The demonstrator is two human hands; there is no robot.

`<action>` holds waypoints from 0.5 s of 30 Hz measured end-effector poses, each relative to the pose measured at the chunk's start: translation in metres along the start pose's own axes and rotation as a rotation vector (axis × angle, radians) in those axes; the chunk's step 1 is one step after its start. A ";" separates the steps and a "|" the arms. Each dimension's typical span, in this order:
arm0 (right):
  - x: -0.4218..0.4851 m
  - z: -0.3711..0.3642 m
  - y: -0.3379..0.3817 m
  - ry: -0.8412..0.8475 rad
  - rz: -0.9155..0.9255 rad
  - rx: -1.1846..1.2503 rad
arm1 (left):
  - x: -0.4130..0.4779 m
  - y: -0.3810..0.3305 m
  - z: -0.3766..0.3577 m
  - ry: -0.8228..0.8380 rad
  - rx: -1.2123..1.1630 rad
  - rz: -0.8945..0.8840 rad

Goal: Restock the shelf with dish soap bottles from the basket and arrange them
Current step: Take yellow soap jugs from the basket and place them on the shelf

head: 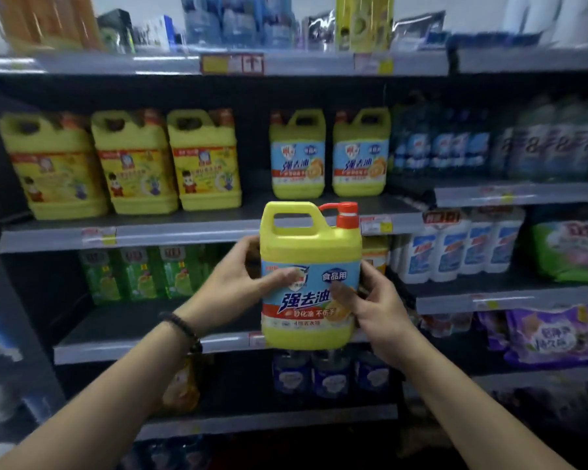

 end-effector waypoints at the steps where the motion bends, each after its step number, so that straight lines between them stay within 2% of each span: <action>1: 0.010 0.001 0.013 -0.010 0.017 -0.011 | 0.005 0.002 -0.004 0.043 -0.041 0.022; 3: 0.032 0.005 0.036 -0.006 0.051 -0.047 | 0.018 0.001 -0.009 0.060 -0.144 0.006; 9: 0.106 0.008 0.082 0.040 0.082 -0.164 | 0.082 -0.028 0.003 -0.052 -0.299 0.012; 15: 0.190 0.015 0.103 0.070 0.000 -0.303 | 0.154 -0.041 0.028 -0.085 -0.298 0.055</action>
Point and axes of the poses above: each hand's wrist, its own x-axis towards the middle knuckle, its own z-axis out of the back of the hand, y = z × x, the point moved 2 cm from there along x, towards the middle knuckle, and after that the axes turned 1 degree about z, right-handed, at the moved point
